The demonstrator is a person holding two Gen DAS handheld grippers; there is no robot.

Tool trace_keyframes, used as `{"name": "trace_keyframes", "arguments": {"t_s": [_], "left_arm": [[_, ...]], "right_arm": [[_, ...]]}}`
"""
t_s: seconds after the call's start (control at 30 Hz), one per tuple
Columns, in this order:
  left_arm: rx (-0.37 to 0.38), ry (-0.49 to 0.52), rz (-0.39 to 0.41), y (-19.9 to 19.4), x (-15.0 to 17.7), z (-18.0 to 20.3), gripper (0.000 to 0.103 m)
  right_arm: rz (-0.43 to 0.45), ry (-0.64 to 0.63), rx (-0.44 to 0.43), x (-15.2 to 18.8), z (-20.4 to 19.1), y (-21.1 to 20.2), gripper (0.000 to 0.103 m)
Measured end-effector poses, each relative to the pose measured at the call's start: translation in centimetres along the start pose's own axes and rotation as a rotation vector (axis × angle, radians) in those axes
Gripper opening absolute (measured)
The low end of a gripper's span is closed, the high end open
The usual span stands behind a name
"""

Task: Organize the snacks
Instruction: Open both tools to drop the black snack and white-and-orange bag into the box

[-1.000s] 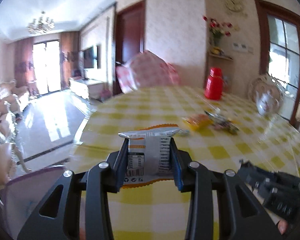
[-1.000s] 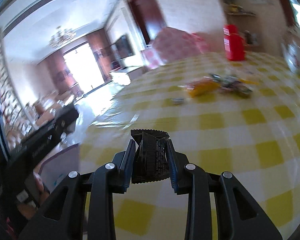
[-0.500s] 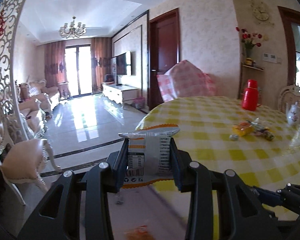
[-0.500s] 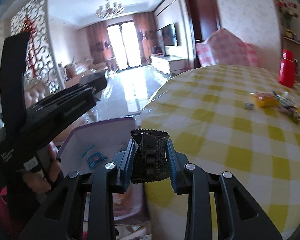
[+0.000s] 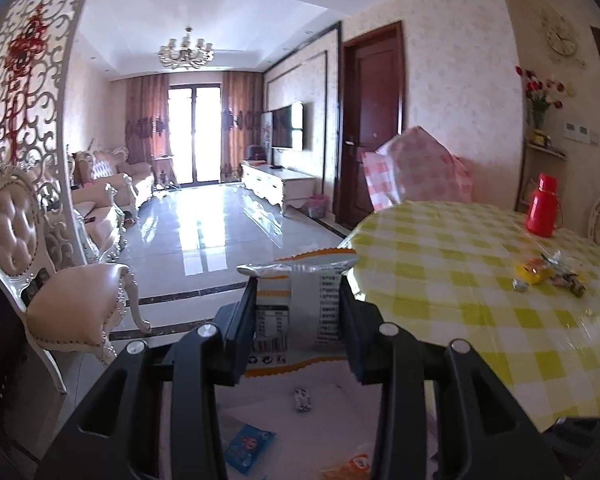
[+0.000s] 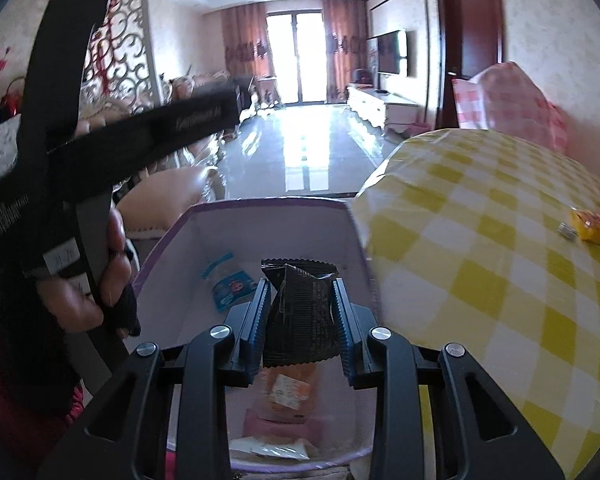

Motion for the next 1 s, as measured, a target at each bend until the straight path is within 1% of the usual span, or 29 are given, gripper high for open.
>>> {"name": "trace_keyframes", "arguments": {"t_s": [0.2, 0.33, 0.57, 0.67, 0.73, 0.77, 0.8, 0.83, 0.87, 0.9, 0.93, 1.0], "left_arm": [[-0.013, -0.016, -0.024, 0.9, 0.1, -1.5, 0.039], [-0.020, -0.032, -0.060, 2.1, 0.6, -2.2, 0.039], [-0.030, -0.048, -0.085, 3.3, 1.3, -3.1, 0.039], [-0.032, -0.055, -0.093, 3.6, 1.5, -3.4, 0.039], [-0.027, -0.068, -0.098, 3.6, 1.4, -3.6, 0.040], [-0.029, -0.072, -0.100, 3.7, 1.4, -3.7, 0.042], [-0.029, -0.075, -0.100, 3.7, 1.4, -3.6, 0.049], [-0.030, -0.078, -0.098, 3.6, 1.3, -3.6, 0.055], [-0.035, -0.078, -0.092, 3.5, 1.3, -3.6, 0.067], [-0.041, -0.077, -0.085, 3.4, 1.2, -3.4, 0.077], [-0.053, -0.071, -0.072, 3.2, 1.0, -3.3, 0.079], [-0.077, -0.049, -0.055, 2.6, 0.3, -2.6, 0.080]], "right_arm": [[-0.037, -0.048, -0.030, 0.1, -2.2, 2.0, 0.031], [-0.057, -0.056, -0.048, 0.4, -2.6, 2.8, 0.031], [-0.087, -0.047, -0.081, 0.8, -2.3, 4.4, 0.032], [-0.099, -0.033, -0.090, 0.9, -2.2, 4.7, 0.033], [-0.101, -0.024, -0.091, 0.9, -2.2, 4.7, 0.039], [-0.098, -0.018, -0.090, 0.9, -2.1, 4.6, 0.041], [-0.094, -0.013, -0.088, 1.0, -1.9, 4.5, 0.046], [-0.089, -0.008, -0.086, 0.9, -1.7, 4.4, 0.049], [-0.084, -0.002, -0.083, 0.9, -1.5, 4.2, 0.050], [-0.079, 0.002, -0.078, 0.8, -1.2, 3.9, 0.050], [-0.071, 0.009, -0.073, 0.8, -0.9, 3.6, 0.050], [-0.052, 0.028, -0.062, 0.6, -0.1, 2.8, 0.050]]}}
Point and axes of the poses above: each gripper's, at about its wrist camera, not at the fingertips, and y roughly the way its jaws point, z to its right, x to its underside, the point moved 4 cm from there along y, roughly the way its jaws point, and after that the axes turned 11 degrees about -y, right-handed, at the moved point
